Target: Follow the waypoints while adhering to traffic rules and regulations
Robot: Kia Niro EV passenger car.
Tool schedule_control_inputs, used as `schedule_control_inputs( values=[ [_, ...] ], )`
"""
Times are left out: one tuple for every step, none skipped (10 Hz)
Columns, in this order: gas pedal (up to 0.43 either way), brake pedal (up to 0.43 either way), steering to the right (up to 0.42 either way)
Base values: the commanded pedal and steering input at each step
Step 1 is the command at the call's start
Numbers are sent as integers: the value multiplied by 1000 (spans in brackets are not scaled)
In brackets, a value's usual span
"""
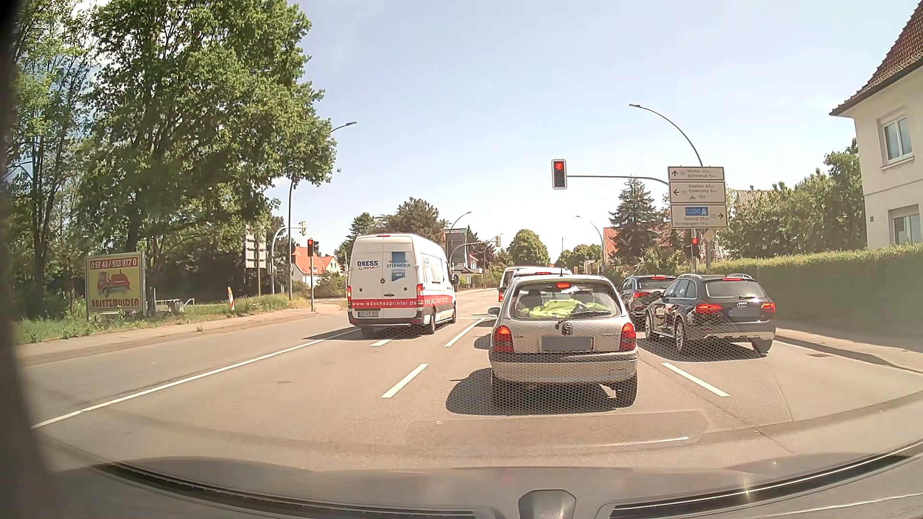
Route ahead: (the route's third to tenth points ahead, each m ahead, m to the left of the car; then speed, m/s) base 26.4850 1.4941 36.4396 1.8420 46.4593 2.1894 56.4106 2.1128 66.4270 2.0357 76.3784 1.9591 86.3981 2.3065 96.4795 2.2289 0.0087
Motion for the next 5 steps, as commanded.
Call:
schedule_control_inputs(
  values=[
    [0, 6, 20],
    [0, 6, 20],
    [0, 6, 20],
    [0, 6, 20],
    [0, 6, 20]
  ],
)
